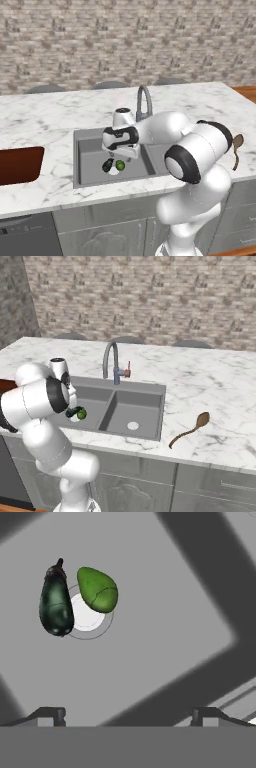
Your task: Pick up all produce items and place them in the sink. Turn on the sink faucet to wash them. Then turn the sink off and put them in the tray.
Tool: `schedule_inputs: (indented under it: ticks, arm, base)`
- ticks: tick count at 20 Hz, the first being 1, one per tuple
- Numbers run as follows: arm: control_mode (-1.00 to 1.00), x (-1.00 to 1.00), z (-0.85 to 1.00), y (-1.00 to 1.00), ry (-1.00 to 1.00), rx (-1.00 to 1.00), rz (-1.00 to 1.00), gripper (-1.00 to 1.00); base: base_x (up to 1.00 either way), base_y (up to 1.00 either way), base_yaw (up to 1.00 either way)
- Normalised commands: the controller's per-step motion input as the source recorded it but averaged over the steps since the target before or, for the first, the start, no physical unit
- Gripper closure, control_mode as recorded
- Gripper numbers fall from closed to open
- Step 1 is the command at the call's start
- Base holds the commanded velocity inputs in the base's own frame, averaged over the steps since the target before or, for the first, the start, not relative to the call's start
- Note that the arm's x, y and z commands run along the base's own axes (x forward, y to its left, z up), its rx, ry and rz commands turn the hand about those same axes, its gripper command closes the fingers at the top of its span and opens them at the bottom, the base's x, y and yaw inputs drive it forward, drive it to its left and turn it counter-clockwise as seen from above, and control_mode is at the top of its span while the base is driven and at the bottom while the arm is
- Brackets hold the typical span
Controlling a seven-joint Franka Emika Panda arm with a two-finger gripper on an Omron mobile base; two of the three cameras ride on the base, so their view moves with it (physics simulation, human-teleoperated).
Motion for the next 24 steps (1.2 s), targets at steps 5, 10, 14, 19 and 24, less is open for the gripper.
schedule_inputs:
  ticks: [5, 10, 14, 19, 24]
  arm:
    - [-1.0, 0.28, -0.24, 0.04, 0.0, -0.01, -0.06, -1.0]
    - [-1.0, 0.25, -0.23, 0.13, 0.0, -0.01, -0.03, -1.0]
    - [-1.0, 0.26, -0.22, 0.09, 0.0, 0.0, -0.01, -1.0]
    - [-1.0, 0.29, -0.25, 0.09, 0.0, -0.01, 0.0, -1.0]
    - [-1.0, 0.31, -0.21, 0.06, 0.0, -0.02, 0.0, -1.0]
  base:
    - [0.0, 0.0, 0.0]
    - [0.0, 0.0, 0.0]
    - [0.0, 0.0, 0.0]
    - [0.0, 0.0, 0.0]
    - [0.0, 0.0, 0.0]
